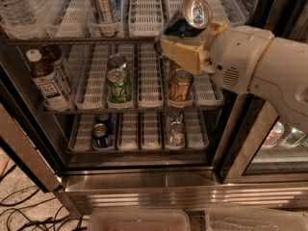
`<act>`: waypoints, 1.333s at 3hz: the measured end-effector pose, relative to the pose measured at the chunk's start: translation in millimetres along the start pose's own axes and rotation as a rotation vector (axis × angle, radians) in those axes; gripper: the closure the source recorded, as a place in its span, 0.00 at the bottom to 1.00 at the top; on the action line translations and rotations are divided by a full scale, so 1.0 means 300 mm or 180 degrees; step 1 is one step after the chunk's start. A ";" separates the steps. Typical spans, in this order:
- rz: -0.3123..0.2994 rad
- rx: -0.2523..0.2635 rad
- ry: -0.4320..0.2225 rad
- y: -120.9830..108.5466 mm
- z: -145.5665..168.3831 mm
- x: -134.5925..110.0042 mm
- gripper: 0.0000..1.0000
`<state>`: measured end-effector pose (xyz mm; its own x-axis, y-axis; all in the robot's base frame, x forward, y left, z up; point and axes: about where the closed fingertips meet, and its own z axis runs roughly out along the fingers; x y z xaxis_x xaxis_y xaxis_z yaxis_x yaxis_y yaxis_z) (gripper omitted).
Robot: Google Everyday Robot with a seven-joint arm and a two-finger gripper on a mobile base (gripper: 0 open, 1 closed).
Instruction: Pick redbull can from top shelf of fridge
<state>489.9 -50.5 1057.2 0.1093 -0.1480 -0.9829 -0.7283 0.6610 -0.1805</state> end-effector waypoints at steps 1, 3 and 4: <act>-0.0044 -0.0130 0.0104 0.042 -0.025 0.041 1.00; 0.0008 -0.0821 0.0518 0.117 -0.007 0.092 1.00; 0.0015 -0.1064 0.0715 0.182 -0.025 0.126 1.00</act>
Offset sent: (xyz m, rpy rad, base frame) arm -0.0261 0.0162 -0.0534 -0.1497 0.1807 0.1855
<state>449.2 -25.6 1010.4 -0.0182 -0.3271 -0.9448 -0.9125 0.3918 -0.1181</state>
